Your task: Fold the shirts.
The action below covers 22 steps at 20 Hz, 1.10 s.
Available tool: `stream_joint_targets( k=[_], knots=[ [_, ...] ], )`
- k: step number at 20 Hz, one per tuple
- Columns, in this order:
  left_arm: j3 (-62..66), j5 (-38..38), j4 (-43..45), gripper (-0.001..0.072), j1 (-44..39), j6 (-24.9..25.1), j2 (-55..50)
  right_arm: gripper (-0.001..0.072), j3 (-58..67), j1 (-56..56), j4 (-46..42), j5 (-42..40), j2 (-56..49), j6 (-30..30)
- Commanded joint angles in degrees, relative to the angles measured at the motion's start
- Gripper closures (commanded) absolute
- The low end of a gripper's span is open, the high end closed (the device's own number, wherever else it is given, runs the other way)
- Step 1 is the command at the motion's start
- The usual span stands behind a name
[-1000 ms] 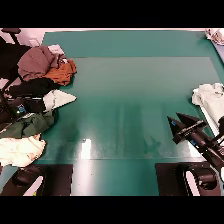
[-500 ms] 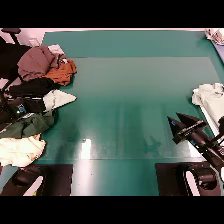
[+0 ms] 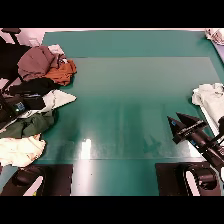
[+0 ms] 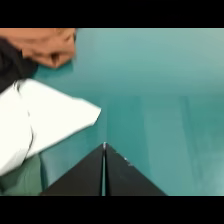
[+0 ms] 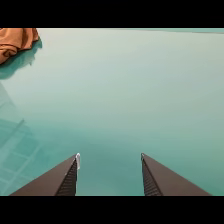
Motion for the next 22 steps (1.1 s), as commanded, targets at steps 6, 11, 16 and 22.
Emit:
stream_joint_targets(
  k=[6,11,16,22],
  knots=[
    [0.1,5.9,-0.8,0.0676,0.0,-2.2,-0.1,0.0272,0.0,0.0,-0.5,-0.1,0.0,1.6],
    [12.9,-11.3,9.7,0.0593,10.4,-3.4,-10.7,0.0273,4.6,-2.7,-0.5,-2.3,-10.3,14.1],
    [24.2,-18.5,9.4,0.0129,27.4,-0.1,-23.6,0.0272,22.8,-7.9,-0.4,10.9,-36.0,7.9],
    [21.1,-27.4,7.6,0.0127,33.0,3.0,-30.3,0.0272,45.4,-9.6,1.2,35.0,-68.6,5.2]
  ],
)
